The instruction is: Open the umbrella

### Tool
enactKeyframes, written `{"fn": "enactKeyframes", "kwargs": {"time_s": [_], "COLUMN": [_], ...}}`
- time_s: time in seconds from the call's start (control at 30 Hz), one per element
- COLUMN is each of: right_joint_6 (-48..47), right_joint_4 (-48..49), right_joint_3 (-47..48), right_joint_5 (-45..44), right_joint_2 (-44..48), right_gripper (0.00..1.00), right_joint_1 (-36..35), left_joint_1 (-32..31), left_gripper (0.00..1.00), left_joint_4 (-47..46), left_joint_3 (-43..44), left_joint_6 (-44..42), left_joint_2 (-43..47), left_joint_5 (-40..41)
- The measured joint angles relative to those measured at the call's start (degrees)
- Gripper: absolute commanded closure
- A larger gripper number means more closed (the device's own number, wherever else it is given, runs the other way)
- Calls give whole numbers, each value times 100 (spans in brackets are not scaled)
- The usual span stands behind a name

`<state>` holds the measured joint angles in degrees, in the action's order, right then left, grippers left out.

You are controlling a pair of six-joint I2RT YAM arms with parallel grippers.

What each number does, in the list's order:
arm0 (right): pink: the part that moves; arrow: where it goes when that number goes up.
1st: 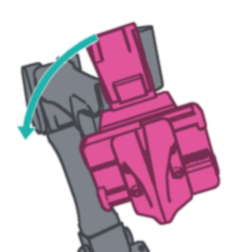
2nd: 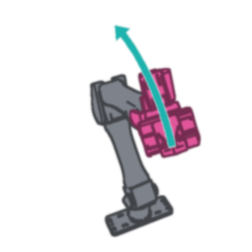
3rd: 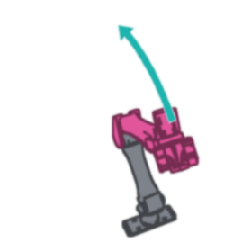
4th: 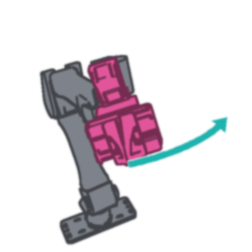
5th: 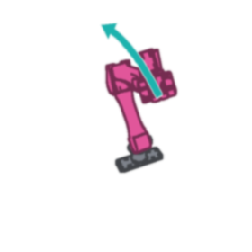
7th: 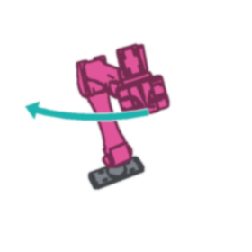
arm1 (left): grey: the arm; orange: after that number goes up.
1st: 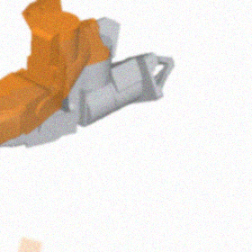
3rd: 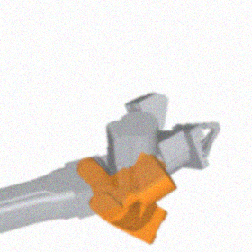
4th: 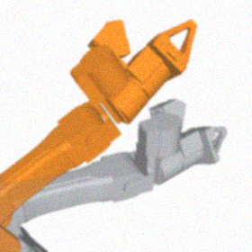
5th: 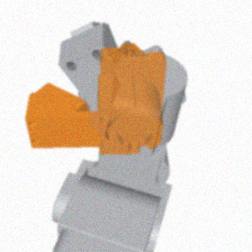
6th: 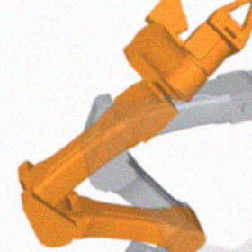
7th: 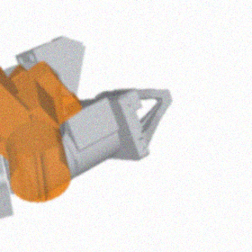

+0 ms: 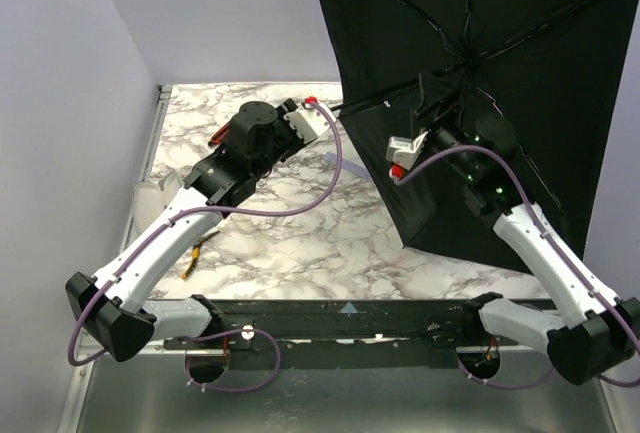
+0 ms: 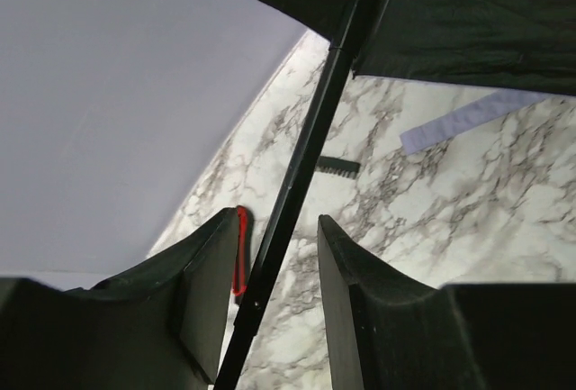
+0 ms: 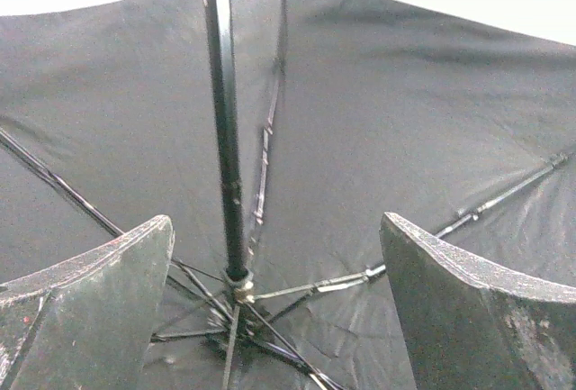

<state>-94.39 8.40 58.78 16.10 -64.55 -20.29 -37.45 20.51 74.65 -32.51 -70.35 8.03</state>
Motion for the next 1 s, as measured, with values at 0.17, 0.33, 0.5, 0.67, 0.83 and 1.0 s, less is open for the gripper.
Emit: {"fn": "enactKeyframes", "kwargs": {"time_s": [0.17,0.33,0.5,0.67,0.83,1.0], "right_joint_6": [1742,5302,8655,10911,12736,13956], "right_joint_4": [-925,-1923,-2072,-2175,-2194,-2142], "right_joint_3": [120,1257,1401,1751,1893,1893], "right_joint_5": [70,120,42,-990,-1891,-2277], "right_joint_2": [439,149,55,-494,-922,-1139], "right_gripper": [11,12,10,13,19,31], "right_joint_1": [-568,-664,-662,-669,-638,-612], "left_joint_1": [24,26,26,33,31,31], "left_gripper": [100,100,100,100,100,100], "left_joint_4": [-31,-144,-278,-289,-293,-282], "left_joint_3": [101,144,72,-11,-96,-275], "left_joint_6": [590,1067,1381,1635,1762,1779], "left_joint_2": [-26,35,170,275,289,369], "left_joint_5": [-221,-546,-817,-935,-964,-1016]}}
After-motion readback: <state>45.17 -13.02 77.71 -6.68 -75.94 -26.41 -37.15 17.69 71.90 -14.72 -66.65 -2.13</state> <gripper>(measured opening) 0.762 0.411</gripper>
